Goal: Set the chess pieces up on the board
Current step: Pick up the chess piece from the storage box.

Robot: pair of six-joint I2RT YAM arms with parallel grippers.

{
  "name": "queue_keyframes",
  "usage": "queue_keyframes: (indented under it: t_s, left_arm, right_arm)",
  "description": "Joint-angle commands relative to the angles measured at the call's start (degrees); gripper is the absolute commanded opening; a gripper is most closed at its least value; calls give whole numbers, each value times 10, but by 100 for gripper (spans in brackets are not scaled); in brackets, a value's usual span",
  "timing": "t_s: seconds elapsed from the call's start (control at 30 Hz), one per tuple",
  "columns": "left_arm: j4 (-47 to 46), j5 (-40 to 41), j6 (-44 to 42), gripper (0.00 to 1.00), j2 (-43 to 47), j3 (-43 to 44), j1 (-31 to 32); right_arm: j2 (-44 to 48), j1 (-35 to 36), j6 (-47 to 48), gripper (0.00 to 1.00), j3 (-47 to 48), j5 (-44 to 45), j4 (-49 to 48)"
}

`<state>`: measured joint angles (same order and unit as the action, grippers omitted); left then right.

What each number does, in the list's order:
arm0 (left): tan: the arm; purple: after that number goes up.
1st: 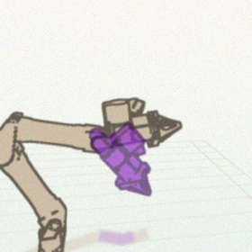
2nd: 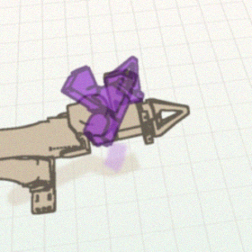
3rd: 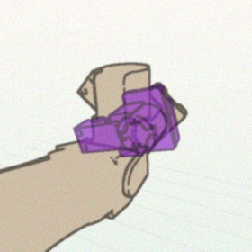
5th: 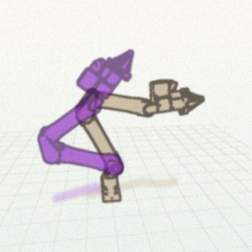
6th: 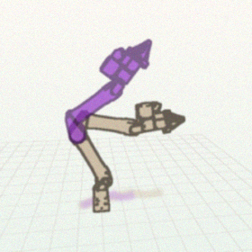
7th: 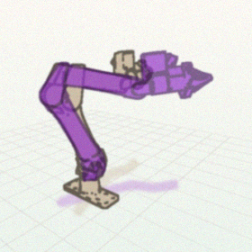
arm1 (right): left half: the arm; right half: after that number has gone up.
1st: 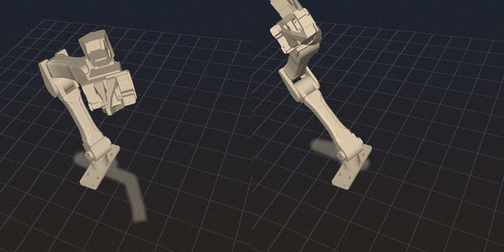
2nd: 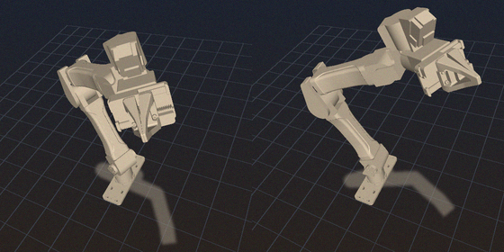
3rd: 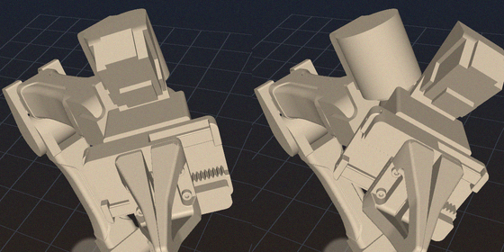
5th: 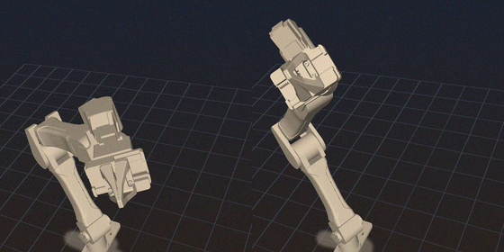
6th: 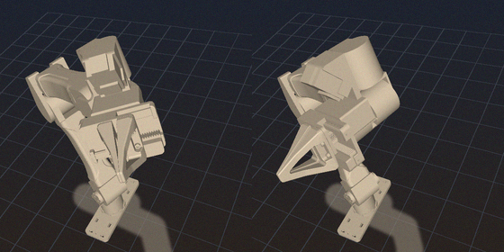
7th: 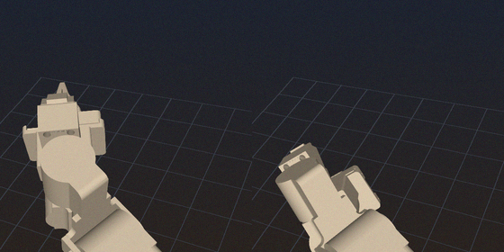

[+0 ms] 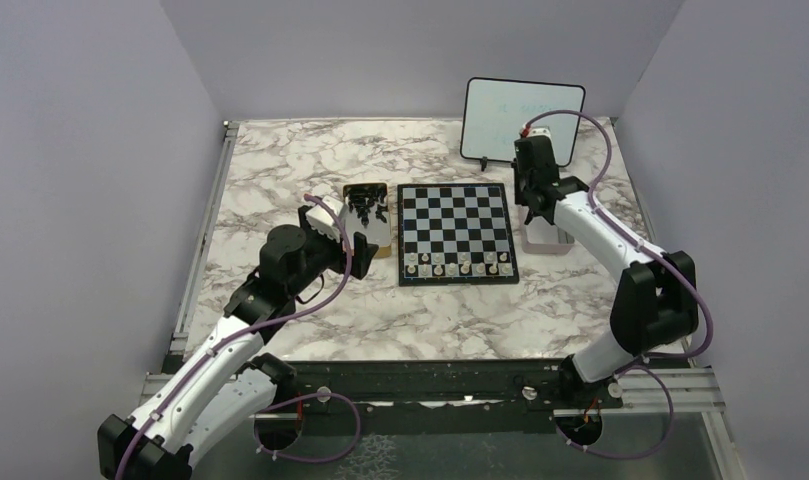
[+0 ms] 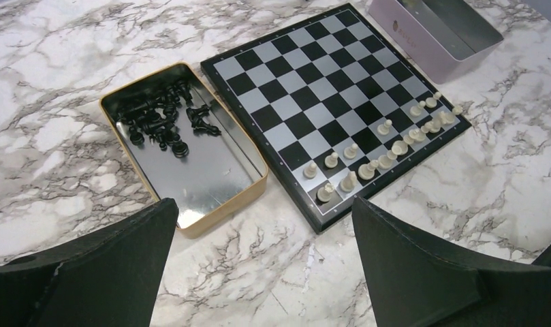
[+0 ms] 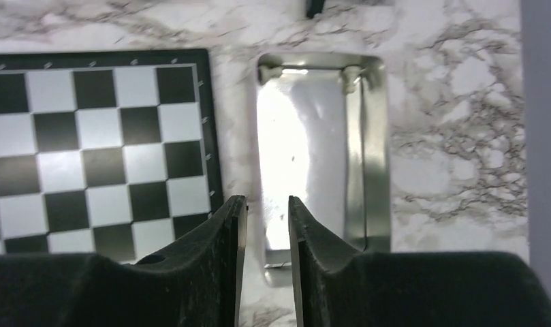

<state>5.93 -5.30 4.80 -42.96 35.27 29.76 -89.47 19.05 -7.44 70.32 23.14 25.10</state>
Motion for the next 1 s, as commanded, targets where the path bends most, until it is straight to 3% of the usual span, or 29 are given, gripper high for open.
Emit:
queue_keyframes:
  t_s: [0.0, 0.2, 0.53, 0.97]
  left_arm:
    - [2, -26, 7, 99, 8, -4, 1]
    - [-6, -19, -1, 94, 19, -14, 1]
    - [-9, -23, -2, 93, 19, -17, 1]
    - [-5, -15, -6, 93, 21, -15, 2]
  right_arm:
    - [-29, -43, 50, 32, -22, 68, -128]
    - [-66, -140, 37, 25, -35, -87, -190]
    - [-170, -151, 141, 23, -22, -38, -282]
    - [-242, -158, 153, 22, 6, -3, -301]
